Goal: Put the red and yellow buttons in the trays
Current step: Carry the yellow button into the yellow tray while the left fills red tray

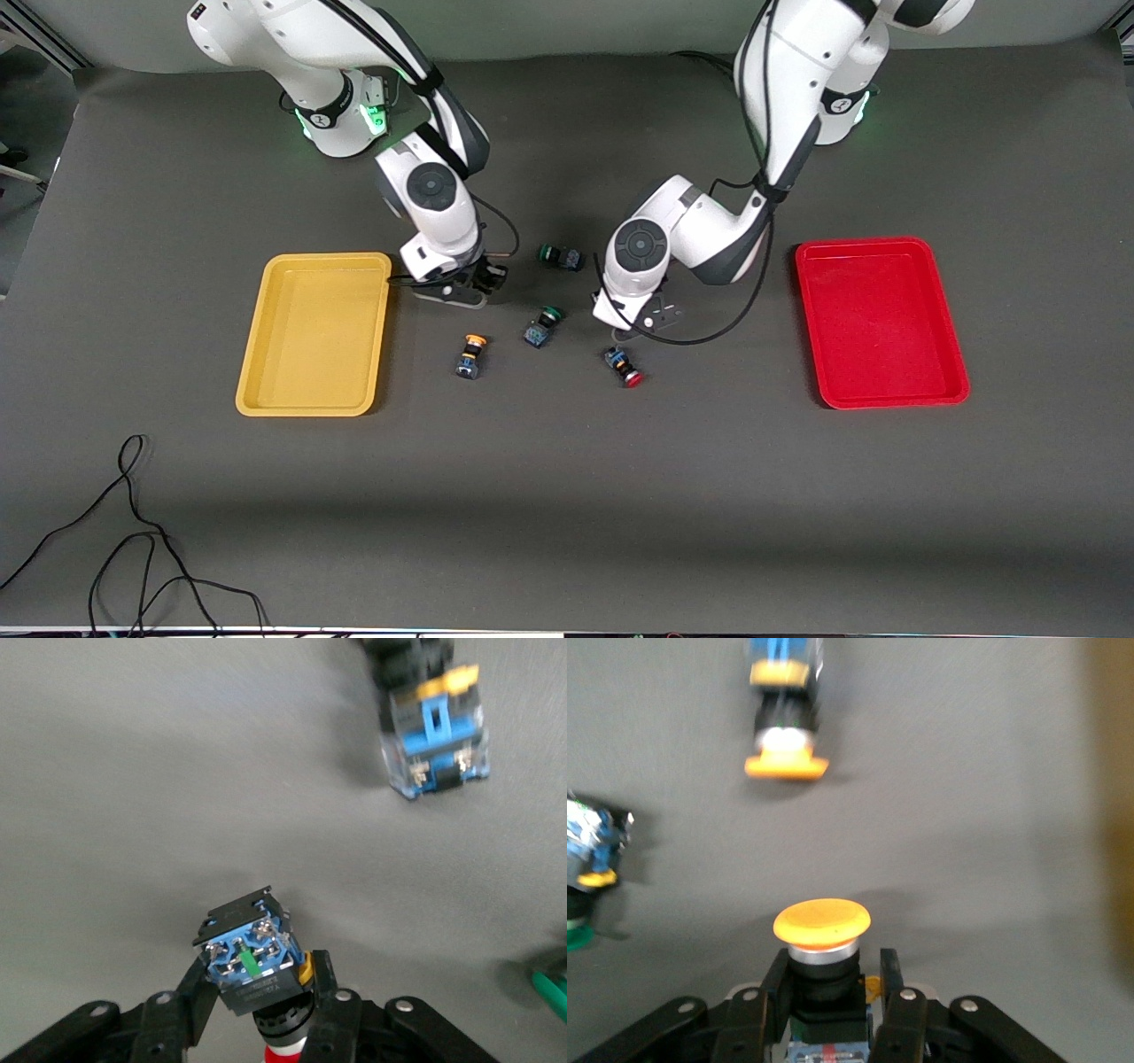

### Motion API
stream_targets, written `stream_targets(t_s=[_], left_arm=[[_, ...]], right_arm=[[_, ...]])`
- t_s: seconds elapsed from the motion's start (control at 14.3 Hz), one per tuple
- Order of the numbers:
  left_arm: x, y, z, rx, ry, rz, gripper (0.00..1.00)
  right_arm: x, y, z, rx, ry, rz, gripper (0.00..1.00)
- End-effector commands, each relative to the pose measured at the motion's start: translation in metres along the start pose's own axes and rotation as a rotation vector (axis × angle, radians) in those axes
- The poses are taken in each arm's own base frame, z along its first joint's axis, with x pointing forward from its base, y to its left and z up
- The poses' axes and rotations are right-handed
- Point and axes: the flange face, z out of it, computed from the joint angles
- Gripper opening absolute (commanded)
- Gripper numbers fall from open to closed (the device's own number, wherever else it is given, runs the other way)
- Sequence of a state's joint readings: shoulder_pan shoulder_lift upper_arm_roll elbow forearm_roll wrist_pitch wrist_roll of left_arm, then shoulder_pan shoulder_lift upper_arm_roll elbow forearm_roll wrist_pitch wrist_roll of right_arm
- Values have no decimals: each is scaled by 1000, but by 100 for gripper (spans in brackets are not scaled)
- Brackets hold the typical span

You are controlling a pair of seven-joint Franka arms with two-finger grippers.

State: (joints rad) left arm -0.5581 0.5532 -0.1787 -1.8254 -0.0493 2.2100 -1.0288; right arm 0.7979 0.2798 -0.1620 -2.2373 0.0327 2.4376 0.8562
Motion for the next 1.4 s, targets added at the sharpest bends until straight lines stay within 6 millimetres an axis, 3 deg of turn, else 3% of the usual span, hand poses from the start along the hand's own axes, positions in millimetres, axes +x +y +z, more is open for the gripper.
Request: stream_targets(t_s=[0.0, 0.14, 0.28, 0.42, 0.49, 0.63, 0.84, 1.05, 1.19, 1.33], left_arm=[[8, -52, -92, 62, -24, 63, 0], [27, -113, -142, 106, -76, 151, 0], [49, -193, -173, 112, -105, 237, 0], [71, -267, -172, 164, -108, 327, 0], [83, -298, -161, 183, -118, 340, 0], [107, -349, -137, 177, -117, 412, 0], [120, -385, -85, 151, -66, 445, 0], [116, -402, -37, 138, -34, 451, 0], [111, -398, -9, 118, -11, 460, 0], [117, -397, 8, 102, -11, 471, 0]], right_arm=[[34, 18, -92, -25, -65, -43, 16], [60, 38, -123, -25, -78, -113, 16], [95, 83, -134, -4, -66, -202, 16], [138, 144, -133, -1, -56, -271, 16], [158, 178, -131, -5, -49, -301, 16], [187, 226, -122, -29, -30, -326, 16], [212, 278, -77, -64, 10, -296, 16], [223, 308, -4, 35, -49, -289, 16], [222, 308, 34, 46, -77, -293, 16], [222, 312, 42, 37, -84, -307, 16]])
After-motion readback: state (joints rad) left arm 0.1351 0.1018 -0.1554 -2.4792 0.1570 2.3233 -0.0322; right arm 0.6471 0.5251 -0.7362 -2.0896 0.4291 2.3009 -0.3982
